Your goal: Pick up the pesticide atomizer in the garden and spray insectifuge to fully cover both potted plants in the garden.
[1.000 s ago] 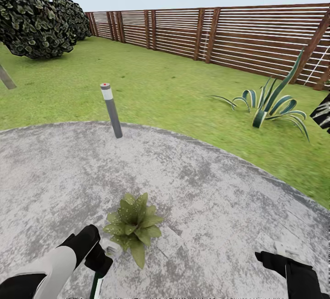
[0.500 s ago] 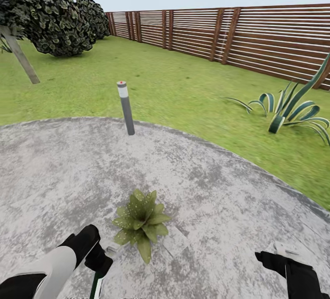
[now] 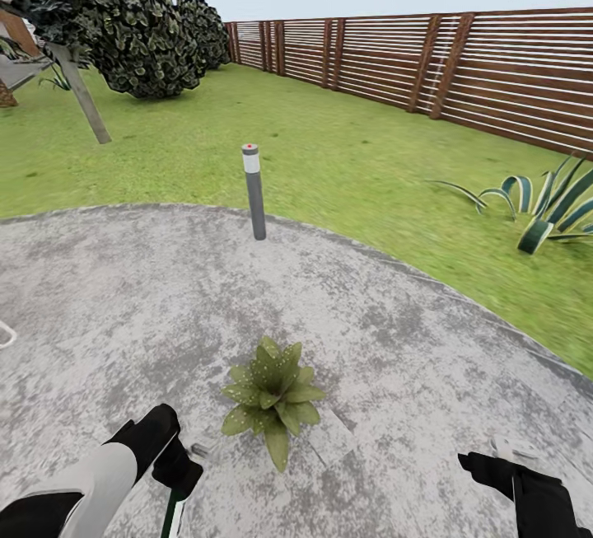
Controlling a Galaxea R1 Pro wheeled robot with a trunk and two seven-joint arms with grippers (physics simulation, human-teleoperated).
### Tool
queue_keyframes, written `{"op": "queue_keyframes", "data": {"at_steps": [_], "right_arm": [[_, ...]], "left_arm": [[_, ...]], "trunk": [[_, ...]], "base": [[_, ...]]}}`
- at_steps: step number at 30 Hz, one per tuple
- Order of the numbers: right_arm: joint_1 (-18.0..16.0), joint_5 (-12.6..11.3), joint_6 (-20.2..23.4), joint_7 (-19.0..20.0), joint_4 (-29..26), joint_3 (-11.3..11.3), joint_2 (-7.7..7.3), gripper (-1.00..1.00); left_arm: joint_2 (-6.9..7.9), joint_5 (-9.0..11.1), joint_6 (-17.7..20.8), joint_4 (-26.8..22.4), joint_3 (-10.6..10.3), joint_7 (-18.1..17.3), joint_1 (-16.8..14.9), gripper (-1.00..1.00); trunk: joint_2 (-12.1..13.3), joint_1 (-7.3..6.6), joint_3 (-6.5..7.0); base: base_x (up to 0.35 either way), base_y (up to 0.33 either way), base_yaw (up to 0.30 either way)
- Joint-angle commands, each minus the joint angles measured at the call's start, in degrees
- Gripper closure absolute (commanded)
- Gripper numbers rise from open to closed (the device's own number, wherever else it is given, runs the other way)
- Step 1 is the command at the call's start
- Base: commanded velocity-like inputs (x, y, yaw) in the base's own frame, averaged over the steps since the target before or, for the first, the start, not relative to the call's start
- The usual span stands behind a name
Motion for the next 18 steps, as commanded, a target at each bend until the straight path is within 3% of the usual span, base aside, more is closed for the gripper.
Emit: {"op": "queue_keyframes", "data": {"at_steps": [1, 18], "right_arm": [[-0.1, 0.5, 0.1, 0.5, -0.1, -0.2, 0.03, -1.0], [-0.1, 0.5, 0.1, 0.5, -0.1, -0.2, 0.03, -1.0]], "left_arm": [[0.01, -0.5, 0.2, -0.1, 0.2, -0.4, 0.0, 1.0], [0.04, -0.5, 0.2, -0.1, 0.1, -0.4, 0.0, 1.0]], "trunk": [[0.0, 0.0, -0.04], [0.0, 0.0, -0.04]], "base": [[0.0, 0.0, 0.026], [0.0, 0.0, 0.002]]}}
